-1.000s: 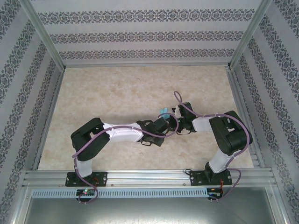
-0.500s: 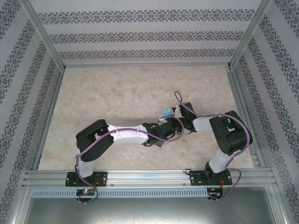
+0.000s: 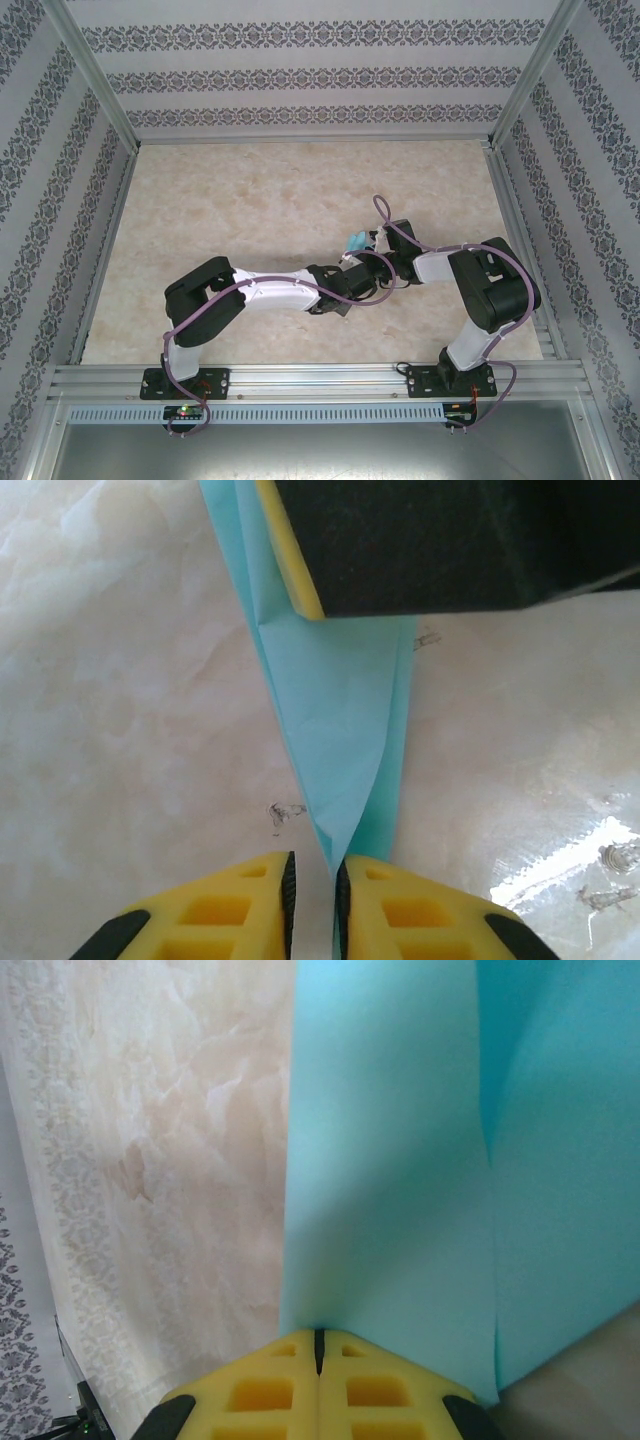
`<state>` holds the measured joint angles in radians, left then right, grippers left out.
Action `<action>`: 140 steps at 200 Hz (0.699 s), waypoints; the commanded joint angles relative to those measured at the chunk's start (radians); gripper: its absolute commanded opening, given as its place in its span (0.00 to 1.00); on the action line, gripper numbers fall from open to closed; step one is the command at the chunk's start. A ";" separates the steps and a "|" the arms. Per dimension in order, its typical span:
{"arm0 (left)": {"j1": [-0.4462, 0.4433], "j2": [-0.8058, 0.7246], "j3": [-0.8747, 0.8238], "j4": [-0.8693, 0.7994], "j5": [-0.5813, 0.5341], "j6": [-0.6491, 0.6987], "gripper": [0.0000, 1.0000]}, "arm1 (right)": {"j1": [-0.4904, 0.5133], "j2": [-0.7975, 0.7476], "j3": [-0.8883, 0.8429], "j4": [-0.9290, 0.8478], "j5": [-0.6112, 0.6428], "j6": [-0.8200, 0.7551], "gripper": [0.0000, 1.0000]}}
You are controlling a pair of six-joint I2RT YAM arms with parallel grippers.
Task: Fold a paper plane with a square sheet of paper (pick it up from the middle)
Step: Fold the wing for the fifth time at the center of the table.
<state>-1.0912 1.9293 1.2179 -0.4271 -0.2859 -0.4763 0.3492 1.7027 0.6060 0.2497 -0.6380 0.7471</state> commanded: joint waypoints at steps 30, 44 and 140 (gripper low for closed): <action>-0.023 -0.076 -0.030 -0.023 0.216 0.092 0.34 | 0.004 0.036 -0.043 -0.115 0.101 0.001 0.02; -0.009 -0.111 -0.025 -0.024 0.249 0.095 0.38 | 0.005 0.037 -0.041 -0.114 0.100 0.001 0.02; 0.187 -0.133 -0.065 0.130 0.420 0.086 0.25 | 0.007 0.031 -0.049 -0.094 0.086 0.014 0.02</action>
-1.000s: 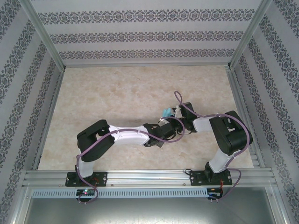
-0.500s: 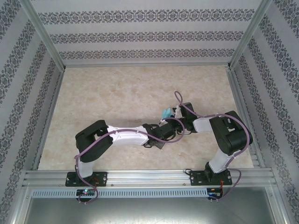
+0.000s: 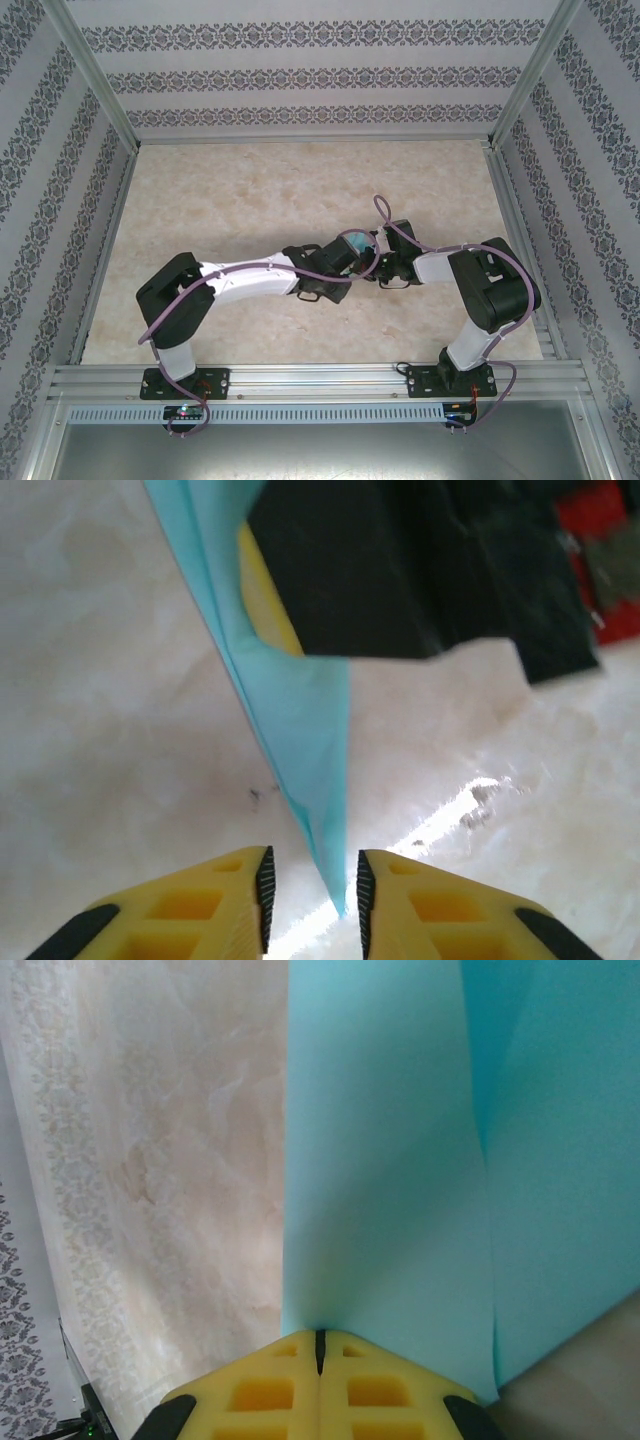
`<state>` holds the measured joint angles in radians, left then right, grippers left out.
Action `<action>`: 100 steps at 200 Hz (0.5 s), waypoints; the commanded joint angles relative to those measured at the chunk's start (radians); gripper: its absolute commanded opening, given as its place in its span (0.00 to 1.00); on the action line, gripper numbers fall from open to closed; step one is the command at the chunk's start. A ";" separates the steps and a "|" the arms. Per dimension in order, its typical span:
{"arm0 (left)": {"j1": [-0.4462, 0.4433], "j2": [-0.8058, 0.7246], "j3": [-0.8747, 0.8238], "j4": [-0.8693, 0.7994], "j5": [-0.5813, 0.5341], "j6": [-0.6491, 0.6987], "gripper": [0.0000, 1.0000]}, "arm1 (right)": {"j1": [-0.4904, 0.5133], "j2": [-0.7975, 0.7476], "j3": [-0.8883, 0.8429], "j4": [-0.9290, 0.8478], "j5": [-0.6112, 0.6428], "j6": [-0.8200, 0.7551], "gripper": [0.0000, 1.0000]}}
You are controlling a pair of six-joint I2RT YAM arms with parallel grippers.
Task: Fold a paper plane with a square sheet of paper (pick it up from the middle)
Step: Fold the wing for the fifth time at the center of the table.
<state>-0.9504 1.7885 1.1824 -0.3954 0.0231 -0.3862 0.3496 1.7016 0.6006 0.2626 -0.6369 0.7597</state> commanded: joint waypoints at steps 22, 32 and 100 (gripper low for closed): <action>0.065 0.025 -0.048 0.158 0.175 -0.030 0.16 | 0.007 0.030 -0.040 -0.109 0.083 0.001 0.02; 0.071 0.037 -0.059 0.180 0.194 -0.041 0.13 | 0.007 0.032 -0.039 -0.109 0.083 0.001 0.02; 0.082 0.092 -0.079 0.240 0.260 -0.062 0.08 | 0.005 0.026 -0.038 -0.124 0.083 -0.003 0.02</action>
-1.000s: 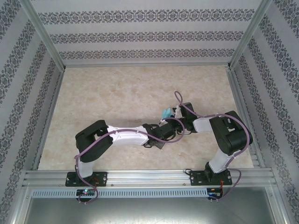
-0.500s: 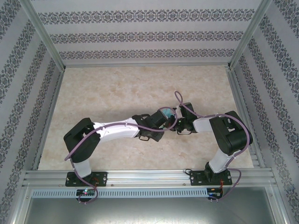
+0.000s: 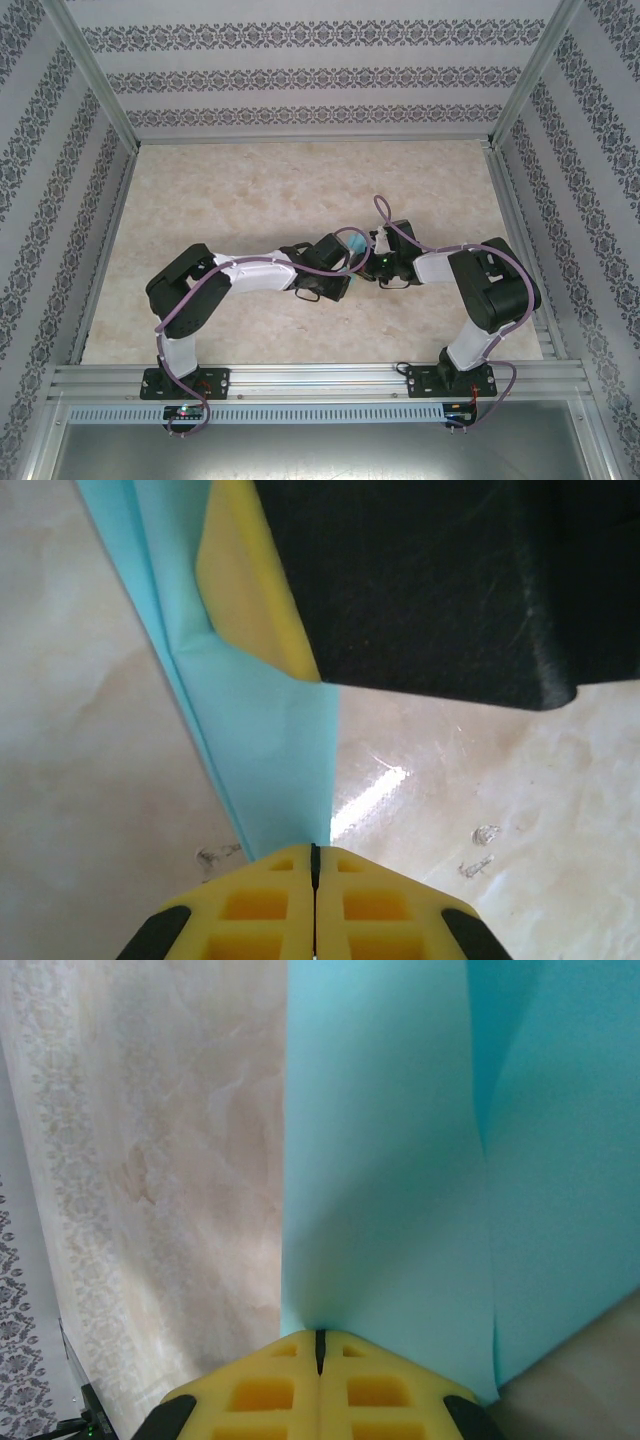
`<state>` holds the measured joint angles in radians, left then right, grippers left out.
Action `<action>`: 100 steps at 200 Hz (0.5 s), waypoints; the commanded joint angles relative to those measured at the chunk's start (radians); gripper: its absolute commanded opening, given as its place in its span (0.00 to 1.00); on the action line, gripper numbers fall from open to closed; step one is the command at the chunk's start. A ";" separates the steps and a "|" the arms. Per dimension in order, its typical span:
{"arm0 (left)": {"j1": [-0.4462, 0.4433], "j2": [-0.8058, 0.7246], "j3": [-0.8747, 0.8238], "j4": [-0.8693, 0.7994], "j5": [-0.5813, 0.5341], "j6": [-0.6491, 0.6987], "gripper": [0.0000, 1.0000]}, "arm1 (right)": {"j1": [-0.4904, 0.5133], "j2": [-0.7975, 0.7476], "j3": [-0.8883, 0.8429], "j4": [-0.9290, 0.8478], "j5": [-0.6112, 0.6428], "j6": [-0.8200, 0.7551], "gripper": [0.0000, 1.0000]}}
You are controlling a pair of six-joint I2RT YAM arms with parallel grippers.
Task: Fold a paper plane with a square sheet of paper (pick it up from the middle)
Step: Fold the wing for the fifth time at the center of the table.
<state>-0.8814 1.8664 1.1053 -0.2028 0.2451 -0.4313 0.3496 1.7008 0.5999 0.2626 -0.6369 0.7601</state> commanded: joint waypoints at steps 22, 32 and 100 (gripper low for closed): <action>0.013 0.033 -0.005 0.055 0.053 -0.019 0.08 | 0.004 0.023 -0.035 -0.130 0.083 -0.005 0.02; 0.014 0.039 -0.008 0.061 0.061 -0.021 0.08 | 0.002 0.022 -0.034 -0.132 0.083 -0.008 0.02; 0.018 0.053 -0.039 0.080 0.076 -0.023 0.08 | -0.006 0.008 -0.035 -0.141 0.084 -0.015 0.02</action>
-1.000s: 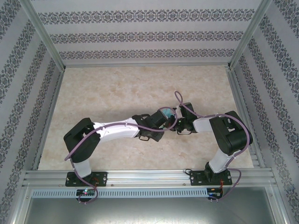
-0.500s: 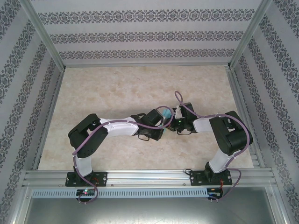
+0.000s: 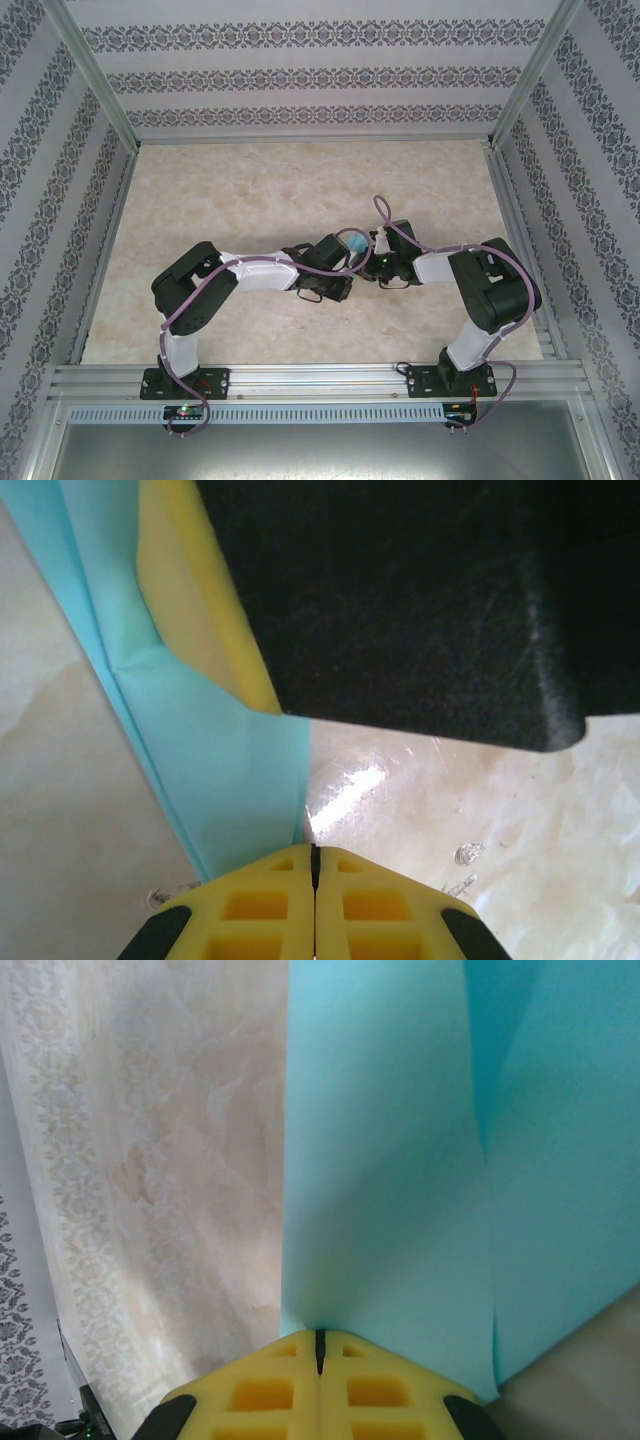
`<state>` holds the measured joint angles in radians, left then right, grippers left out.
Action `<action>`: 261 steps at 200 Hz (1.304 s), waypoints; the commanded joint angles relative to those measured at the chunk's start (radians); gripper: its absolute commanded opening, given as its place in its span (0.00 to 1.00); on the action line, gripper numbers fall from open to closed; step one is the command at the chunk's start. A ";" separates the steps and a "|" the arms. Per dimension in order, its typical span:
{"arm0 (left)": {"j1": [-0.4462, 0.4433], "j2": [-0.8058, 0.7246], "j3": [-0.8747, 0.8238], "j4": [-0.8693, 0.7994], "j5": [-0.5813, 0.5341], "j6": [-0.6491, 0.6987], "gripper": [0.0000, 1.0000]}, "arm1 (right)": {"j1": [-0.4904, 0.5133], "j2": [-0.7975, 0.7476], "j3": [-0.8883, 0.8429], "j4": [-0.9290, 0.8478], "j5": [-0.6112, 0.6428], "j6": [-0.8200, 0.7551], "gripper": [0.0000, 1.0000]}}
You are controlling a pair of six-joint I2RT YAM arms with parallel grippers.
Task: Fold a paper plane with a square sheet of paper (pick it up from the middle)
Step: Fold the wing for the fifth time at the center of the table.
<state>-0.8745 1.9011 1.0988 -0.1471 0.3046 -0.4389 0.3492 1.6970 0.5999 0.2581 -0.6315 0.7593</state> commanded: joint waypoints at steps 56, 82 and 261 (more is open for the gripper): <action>0.011 -0.011 -0.117 0.023 -0.002 0.005 0.08 | -0.006 -0.029 -0.025 -0.130 0.071 -0.011 0.05; 0.011 -0.014 -0.147 0.030 0.003 0.014 0.08 | -0.006 -0.058 -0.022 -0.113 0.062 0.004 0.08; 0.035 -0.062 -0.213 0.123 0.131 0.031 0.10 | 0.061 0.018 -0.044 -0.035 0.071 0.113 0.03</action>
<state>-0.8486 1.8477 0.9249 0.0933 0.3893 -0.4000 0.4213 1.6974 0.5400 0.3912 -0.6594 0.9695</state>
